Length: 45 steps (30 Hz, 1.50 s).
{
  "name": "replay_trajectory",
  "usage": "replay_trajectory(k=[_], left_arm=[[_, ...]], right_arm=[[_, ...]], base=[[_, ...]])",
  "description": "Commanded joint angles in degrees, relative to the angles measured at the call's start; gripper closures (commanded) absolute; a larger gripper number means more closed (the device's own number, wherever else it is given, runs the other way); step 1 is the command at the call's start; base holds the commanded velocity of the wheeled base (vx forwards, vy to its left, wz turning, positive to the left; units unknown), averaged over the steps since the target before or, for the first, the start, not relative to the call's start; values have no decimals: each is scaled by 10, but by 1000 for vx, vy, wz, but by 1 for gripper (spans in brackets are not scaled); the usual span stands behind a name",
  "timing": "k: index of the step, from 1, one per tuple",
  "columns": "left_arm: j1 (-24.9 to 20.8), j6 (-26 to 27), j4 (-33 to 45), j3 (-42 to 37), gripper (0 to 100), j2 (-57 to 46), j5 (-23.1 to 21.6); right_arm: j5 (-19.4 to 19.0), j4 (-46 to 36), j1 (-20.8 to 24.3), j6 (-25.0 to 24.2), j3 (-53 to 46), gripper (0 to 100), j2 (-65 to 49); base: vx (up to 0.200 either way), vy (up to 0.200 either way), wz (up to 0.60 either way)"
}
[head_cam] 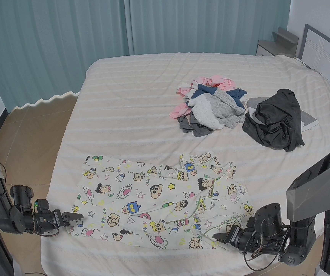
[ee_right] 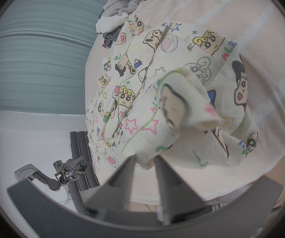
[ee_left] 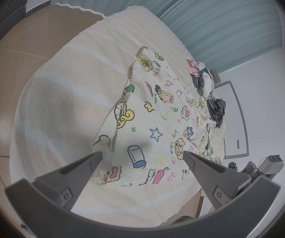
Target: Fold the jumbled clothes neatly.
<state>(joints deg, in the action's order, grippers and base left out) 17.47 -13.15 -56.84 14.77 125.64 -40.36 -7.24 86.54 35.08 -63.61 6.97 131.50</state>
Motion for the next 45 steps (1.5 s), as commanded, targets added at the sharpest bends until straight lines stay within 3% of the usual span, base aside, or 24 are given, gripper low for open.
replay_trajectory(k=[1, 13, 24, 26, 36, 45], left_arm=[[0, 0, 0, 0, 0, 1, 0], [0, 0, 0, 0, 0, 1, 0], [0, 0, 0, 0, 0, 1, 0], [0, 0, 0, 0, 0, 1, 0], [0, 0, 0, 1, 0, 1, 0], [0, 0, 0, 1, 0, 1, 0]], right_arm=[[4, 1, 1, 2, 0, 100, 4], [10, 6, 13, 2, -10, 100, -5], [18, -20, 49, 43, 8, 100, -57], [18, -50, 50, 48, 28, 100, -64], [20, -359, 56, 43, 217, 100, -126], [30, -400, 55, 32, 259, 100, -114]], base=[[0, 0, 0], [0, 0, 0], [0, 0, 0], [0, 0, 0], [0, 0, 0], [0, 0, 0]])
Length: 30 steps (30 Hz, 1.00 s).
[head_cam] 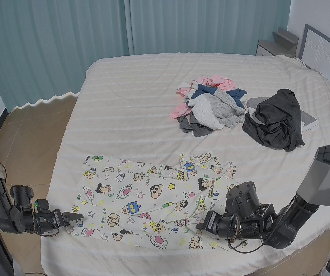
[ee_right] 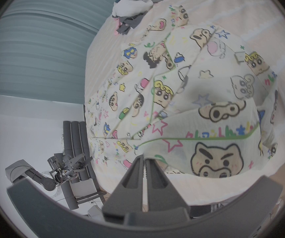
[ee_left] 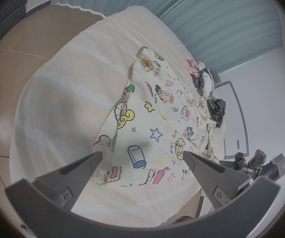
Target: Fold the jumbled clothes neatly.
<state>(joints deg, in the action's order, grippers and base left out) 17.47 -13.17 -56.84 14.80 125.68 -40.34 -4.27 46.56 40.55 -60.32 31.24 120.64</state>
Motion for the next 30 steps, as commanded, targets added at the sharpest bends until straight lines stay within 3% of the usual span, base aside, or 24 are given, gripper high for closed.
replay_trajectory(k=[1, 16, 17, 30], left_arm=[[0, 0, 0, 1, 0, 1, 0], [0, 0, -2, 1, 0, 3, 0], [0, 0, -2, 1, 0, 3, 0], [0, 0, -2, 1, 0, 3, 0]], right_arm=[[1, -1, 0, -1, 15, 100, -3], [4, -9, 2, -23, -9, 100, 7], [4, -9, 2, -23, -10, 0, 8], [9, -6, -20, -5, -70, 0, -48]], base=[[0, 0, 0], [0, 0, 0], [0, 0, 0], [0, 0, 0]])
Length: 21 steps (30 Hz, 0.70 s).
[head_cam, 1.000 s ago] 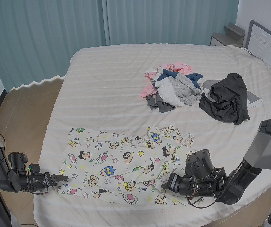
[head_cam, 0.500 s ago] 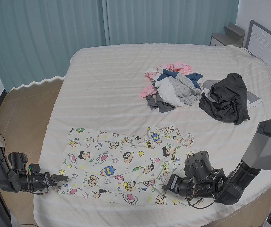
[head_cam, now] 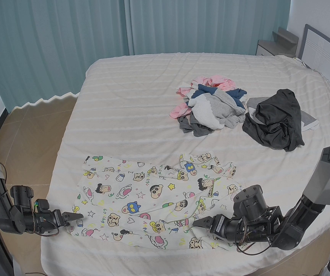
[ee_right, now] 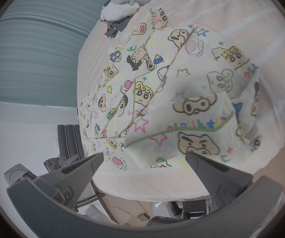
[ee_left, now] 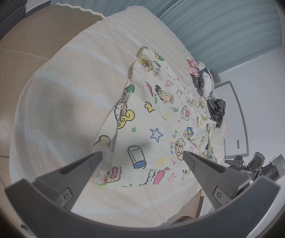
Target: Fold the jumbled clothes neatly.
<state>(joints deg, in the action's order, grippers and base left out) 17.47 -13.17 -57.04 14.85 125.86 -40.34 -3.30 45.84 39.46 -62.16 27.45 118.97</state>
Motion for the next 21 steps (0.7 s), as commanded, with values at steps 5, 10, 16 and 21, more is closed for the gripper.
replay_trajectory(k=[5, 10, 16, 21], left_arm=[[0, 0, 0, 0, 0, 1, 0], [0, 0, 0, 0, 0, 1, 0], [0, 0, 0, 0, 0, 1, 0], [0, 0, 0, 0, 0, 1, 0]], right_arm=[[1, 7, -17, 45, -66, 0, -46], [2, 7, -33, 53, -71, 0, -55], [4, 8, -41, 75, -96, 0, -55], [4, 9, -43, 74, -101, 0, -53]], base=[[0, 0, 0], [0, 0, 0], [0, 0, 0], [0, 0, 0]])
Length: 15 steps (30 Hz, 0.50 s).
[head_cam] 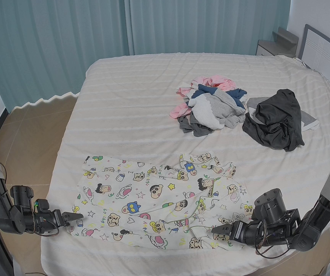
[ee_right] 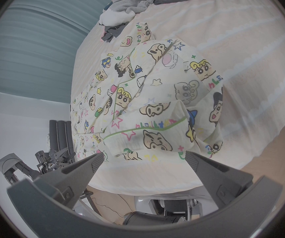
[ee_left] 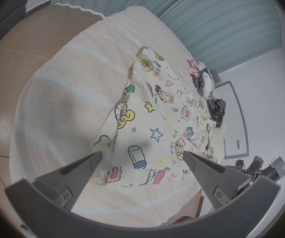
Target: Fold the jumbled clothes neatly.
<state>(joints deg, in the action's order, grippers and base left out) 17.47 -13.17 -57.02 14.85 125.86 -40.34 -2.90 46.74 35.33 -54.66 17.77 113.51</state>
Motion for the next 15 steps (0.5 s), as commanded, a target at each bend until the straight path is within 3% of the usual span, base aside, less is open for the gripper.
replay_trajectory(k=[1, 15], left_arm=[[0, 0, 0, 0, 0, 1, 0], [0, 0, 0, 0, 0, 1, 0]], right_arm=[[0, 0, -3, -1, -5, 0, 4], [11, 36, -14, -1, -5, 0, 47]], base=[[0, 0, 0], [0, 0, 0]])
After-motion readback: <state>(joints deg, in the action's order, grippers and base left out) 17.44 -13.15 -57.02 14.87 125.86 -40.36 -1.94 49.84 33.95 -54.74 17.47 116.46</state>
